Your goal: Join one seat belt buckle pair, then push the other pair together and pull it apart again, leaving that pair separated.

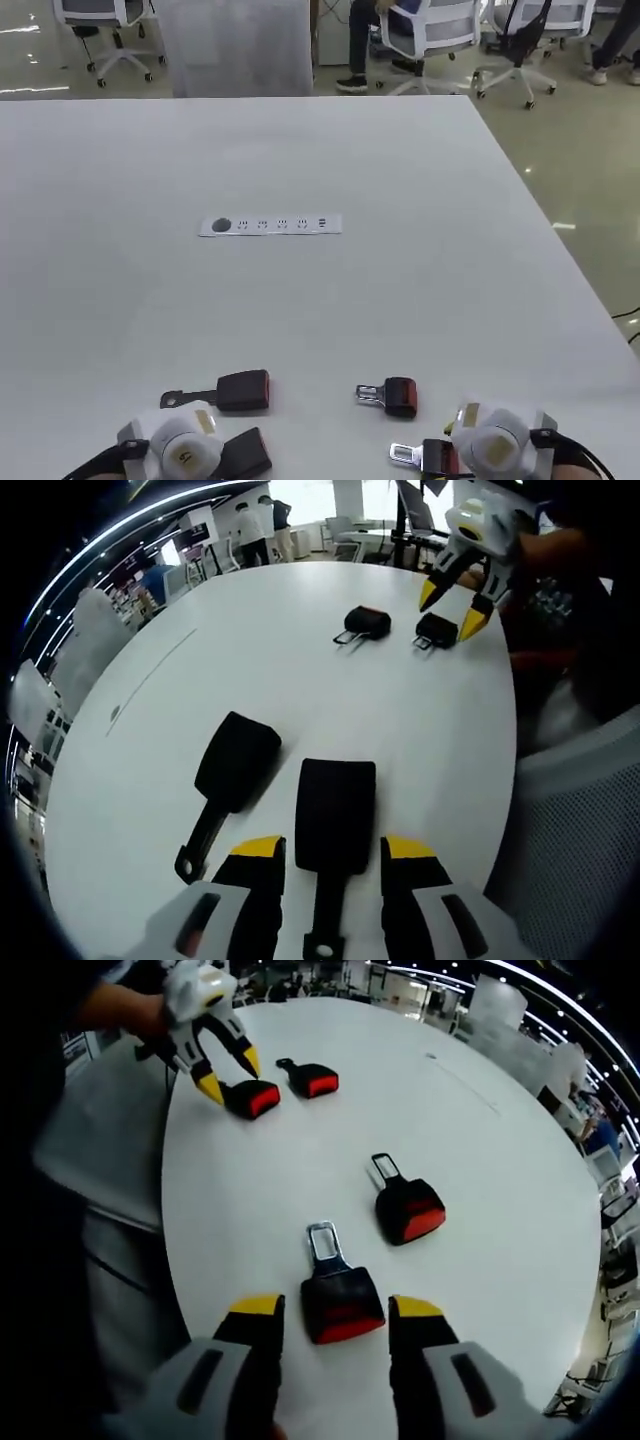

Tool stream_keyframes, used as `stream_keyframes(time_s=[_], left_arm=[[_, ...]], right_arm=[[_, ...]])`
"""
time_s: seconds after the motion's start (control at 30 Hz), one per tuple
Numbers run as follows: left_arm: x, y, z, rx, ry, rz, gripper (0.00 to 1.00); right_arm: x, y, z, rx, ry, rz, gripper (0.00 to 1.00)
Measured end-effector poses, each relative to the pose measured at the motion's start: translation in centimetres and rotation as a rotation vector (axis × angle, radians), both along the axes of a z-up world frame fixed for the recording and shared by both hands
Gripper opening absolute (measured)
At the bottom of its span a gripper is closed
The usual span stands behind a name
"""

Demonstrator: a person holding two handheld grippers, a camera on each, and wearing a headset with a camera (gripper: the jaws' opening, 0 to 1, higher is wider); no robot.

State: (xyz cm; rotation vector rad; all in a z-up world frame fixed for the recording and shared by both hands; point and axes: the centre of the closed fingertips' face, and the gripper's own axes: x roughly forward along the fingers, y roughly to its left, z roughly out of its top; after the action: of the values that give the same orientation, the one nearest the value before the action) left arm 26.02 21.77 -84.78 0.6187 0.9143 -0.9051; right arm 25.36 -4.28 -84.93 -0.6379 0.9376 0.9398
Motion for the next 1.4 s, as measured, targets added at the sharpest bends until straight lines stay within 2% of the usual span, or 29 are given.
stream_keyframes(time_s=[0.1,0.33,0.43,0.57,0.7,0.73,0.9,1.0,1.1,1.23,1.4], left_arm=[[-0.3,0.0,-0.5,0.025,-0.001,-0.047,0.36],[0.1,-0.1,-0.8,0.031,-0.006,-0.058,0.34],[0.0,0.0,-1.3,0.056,-0.007,-0.089,0.33],[0.1,0.1,-1.4,0.061,0.007,-0.101,0.33],[0.1,-0.1,-1.4,0.074,0.007,-0.153,0.33],[0.1,-0.2,-1.4,0.081,0.004,-0.185,0.33],[0.1,-0.4,-1.5,0.115,0.028,-0.262,0.33],[0.0,-0.5,-1.5,0.13,0.044,-0.304,0.33],[-0.1,-0.5,-1.6,0.155,0.05,-0.379,0.32],[-0.2,-0.5,-1.6,0.157,0.065,-0.428,0.33],[-0.2,-0.4,-1.6,0.151,0.079,-0.43,0.33]], right_arm=[[-0.1,-0.3,-0.6,-0.022,0.01,0.021,0.4],[0.0,-0.8,-1.5,-0.048,0.018,0.075,0.35],[0.1,-0.9,-1.6,-0.043,0.029,0.082,0.35],[0.0,-0.9,-1.7,-0.046,0.023,0.111,0.35],[0.0,-0.9,-1.7,-0.039,0.024,0.126,0.35],[0.0,-0.9,-1.7,-0.037,0.026,0.133,0.35],[0.0,-0.7,-1.7,-0.042,0.024,0.208,0.35],[0.0,-0.6,-1.8,-0.048,0.038,0.226,0.34],[0.1,-0.6,-1.9,-0.053,0.056,0.258,0.34],[0.0,-0.4,-1.8,-0.049,0.075,0.28,0.34],[0.0,-0.4,-1.9,-0.066,0.088,0.307,0.35]])
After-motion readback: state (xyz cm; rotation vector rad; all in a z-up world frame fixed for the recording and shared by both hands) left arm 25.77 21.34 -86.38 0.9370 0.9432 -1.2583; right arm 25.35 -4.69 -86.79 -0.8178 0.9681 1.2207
